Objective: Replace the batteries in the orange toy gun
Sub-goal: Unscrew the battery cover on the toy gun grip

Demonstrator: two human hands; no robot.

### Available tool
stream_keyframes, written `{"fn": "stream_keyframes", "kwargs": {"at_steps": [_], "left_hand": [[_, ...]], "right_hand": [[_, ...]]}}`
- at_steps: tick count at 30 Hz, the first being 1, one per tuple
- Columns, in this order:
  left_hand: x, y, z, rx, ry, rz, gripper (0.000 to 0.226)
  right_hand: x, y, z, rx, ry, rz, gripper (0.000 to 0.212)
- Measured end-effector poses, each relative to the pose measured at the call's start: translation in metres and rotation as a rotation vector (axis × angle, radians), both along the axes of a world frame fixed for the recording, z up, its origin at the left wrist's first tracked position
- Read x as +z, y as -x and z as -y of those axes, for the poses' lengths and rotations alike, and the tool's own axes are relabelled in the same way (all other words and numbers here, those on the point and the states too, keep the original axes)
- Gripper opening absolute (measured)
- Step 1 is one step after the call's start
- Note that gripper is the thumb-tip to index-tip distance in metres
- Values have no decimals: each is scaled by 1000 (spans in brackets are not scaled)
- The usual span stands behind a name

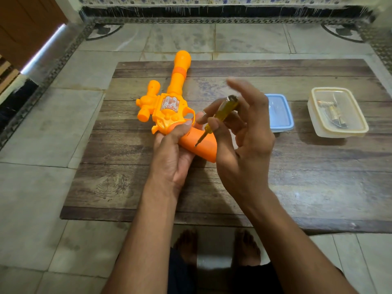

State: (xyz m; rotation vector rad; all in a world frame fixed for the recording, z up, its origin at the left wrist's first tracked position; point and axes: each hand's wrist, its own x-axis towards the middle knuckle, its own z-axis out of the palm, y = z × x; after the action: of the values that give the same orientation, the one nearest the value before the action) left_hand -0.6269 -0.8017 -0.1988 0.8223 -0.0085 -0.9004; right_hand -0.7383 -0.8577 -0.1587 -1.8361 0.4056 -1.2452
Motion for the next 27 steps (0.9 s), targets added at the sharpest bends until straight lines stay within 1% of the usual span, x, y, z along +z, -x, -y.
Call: {"fn": "stream_keyframes", "kwargs": {"at_steps": [2, 4, 9, 14, 20, 27], "left_hand": [[0, 0, 1, 7, 6, -5, 66], [1, 0, 1, 19, 0, -7, 66], [0, 1, 1, 17, -5, -4, 54], [1, 0, 2, 17, 7, -22, 56], [2, -1, 2, 19, 9, -25, 58], [0, -2, 2, 3, 5, -6, 59]], "right_hand": [[0, 2, -1, 19, -7, -12, 38], [2, 1, -1, -6, 35, -27, 35], [2, -2, 1, -89, 155, -35, 36], [-3, -2, 3, -68, 108, -15, 43], [-4, -3, 4, -96, 85, -8, 46], [-4, -1, 4, -119, 110, -9, 45]]}}
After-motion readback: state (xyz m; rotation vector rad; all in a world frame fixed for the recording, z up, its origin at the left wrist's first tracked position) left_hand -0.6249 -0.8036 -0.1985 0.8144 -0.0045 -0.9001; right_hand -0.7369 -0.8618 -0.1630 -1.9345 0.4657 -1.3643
